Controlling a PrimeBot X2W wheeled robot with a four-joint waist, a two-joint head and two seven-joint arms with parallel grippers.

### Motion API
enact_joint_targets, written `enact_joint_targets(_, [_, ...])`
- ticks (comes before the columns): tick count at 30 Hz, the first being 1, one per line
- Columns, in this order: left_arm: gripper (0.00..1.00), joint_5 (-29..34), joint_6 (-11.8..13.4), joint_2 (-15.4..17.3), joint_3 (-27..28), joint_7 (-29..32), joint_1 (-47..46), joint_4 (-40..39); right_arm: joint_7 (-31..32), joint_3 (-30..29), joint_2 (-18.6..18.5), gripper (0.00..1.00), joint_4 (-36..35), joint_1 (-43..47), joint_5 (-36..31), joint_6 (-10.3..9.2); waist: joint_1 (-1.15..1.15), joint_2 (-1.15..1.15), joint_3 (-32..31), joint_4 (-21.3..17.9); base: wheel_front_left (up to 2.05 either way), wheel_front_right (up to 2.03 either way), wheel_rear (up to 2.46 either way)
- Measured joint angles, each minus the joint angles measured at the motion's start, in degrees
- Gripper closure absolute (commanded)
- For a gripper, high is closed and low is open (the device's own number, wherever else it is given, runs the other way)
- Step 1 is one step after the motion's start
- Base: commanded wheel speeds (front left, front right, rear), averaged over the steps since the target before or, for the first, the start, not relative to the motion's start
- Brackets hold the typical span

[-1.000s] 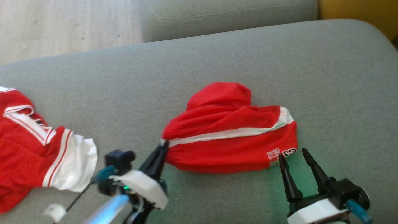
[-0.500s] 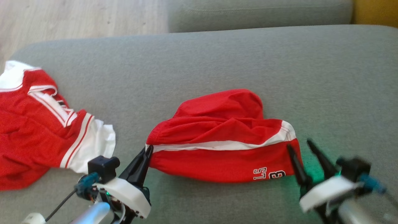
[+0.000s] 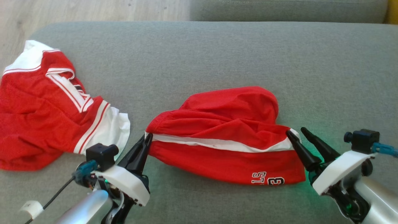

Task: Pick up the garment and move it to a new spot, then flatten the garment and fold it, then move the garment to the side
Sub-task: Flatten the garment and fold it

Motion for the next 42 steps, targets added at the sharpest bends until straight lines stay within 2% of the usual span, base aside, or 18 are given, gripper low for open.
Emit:
enact_joint_targets(2, [1.0, 0.0, 0.0, 0.0, 0.0, 0.0, 0.0, 0.3, -0.1, 1.6, -1.0, 0.55, -0.6, -0.5, 2.2, 0.0, 0.0, 0.0, 0.0, 0.4, 0.0, 0.0, 0.0])
enact_joint_targets(3, [1.0, 0.0, -0.1, 0.0, 0.0, 0.0, 0.0, 0.5, -0.1, 2.4, -1.3, 0.74, -0.9, -0.6, 3.1, 0.0, 0.0, 0.0, -0.1, 0.6, 0.0, 0.0, 0.0])
enact_joint_targets(4, [1.0, 0.0, -0.1, 0.0, 0.0, 0.0, 0.0, 0.7, -0.2, 3.2, -1.6, 1.0, -1.1, -0.6, 4.0, 0.0, 0.0, 0.0, -0.2, 0.7, 0.0, 0.0, 0.0])
enact_joint_targets(10, [1.0, -1.2, -0.5, 0.0, 1.0, -0.9, 0.3, 0.7, -1.7, 6.9, -4.1, 1.0, -4.3, -0.6, 11.0, 0.0, 0.0, 0.0, -1.9, 0.8, 0.0, 0.0, 0.0])
enact_joint_targets(13, [1.0, -2.4, -0.6, 0.0, 1.5, -1.2, 0.5, 0.0, -3.4, 6.8, -4.9, 1.0, -5.6, -0.6, 12.9, 0.0, 0.0, 0.0, -2.8, 0.5, 0.0, 0.0, 0.0])
enact_joint_targets(16, [1.0, -4.8, -2.1, 0.2, 3.4, -1.9, 0.8, -2.5, -5.2, 5.4, -6.3, 1.0, -8.3, -0.6, 15.5, 0.0, 0.0, 0.0, -4.4, -0.3, 0.0, 0.0, 0.0])
enact_joint_targets(22, [1.0, -11.2, -5.9, 2.8, 8.7, -2.1, 1.4, -11.8, -6.7, -2.8, -10.6, 1.0, -14.9, -1.8, 19.4, 0.0, -0.01, 0.0, -7.8, -3.2, 0.0, 0.0, 0.0])
enact_joint_targets(25, [1.0, -14.0, -6.1, 4.1, 11.3, -1.3, -0.5, -17.5, -7.1, -9.0, -12.9, 1.0, -18.6, -3.9, 19.7, 0.0, -0.02, 0.0, -8.9, -5.2, 0.0, 0.0, 0.0])
enact_joint_targets(27, [1.0, -15.3, -6.0, 4.6, 12.8, 0.5, -4.1, -20.4, -7.1, -12.5, -14.3, 1.0, -19.3, -6.2, 17.6, 0.0, -0.01, 0.0, -9.3, -6.6, 0.0, 0.0, 0.0])
enact_joint_targets(32, [1.0, -15.5, -5.2, 5.4, 14.1, 7.5, -18.1, -22.6, -7.1, -15.0, -15.4, 1.0, -16.8, -16.0, 11.6, 0.0, -0.02, 0.0, -8.5, -9.5, 0.0, 0.0, 0.0])
enact_joint_targets(35, [1.0, -14.6, -5.4, 3.1, 14.0, 10.5, -27.4, -19.0, -5.7, -15.2, -15.0, 1.0, -13.1, -24.3, 9.1, 0.0, -0.01, 0.0, -6.1, -10.3, 0.0, 0.0, 0.0])
enact_joint_targets(42, [1.0, -10.3, -8.3, -6.9, 12.6, 10.3, -45.8, -3.1, -4.1, -14.9, -13.0, 1.0, -4.0, -43.0, 2.7, 0.0, 0.01, 0.0, 2.5, -11.3, 0.0, 0.0, 0.0])
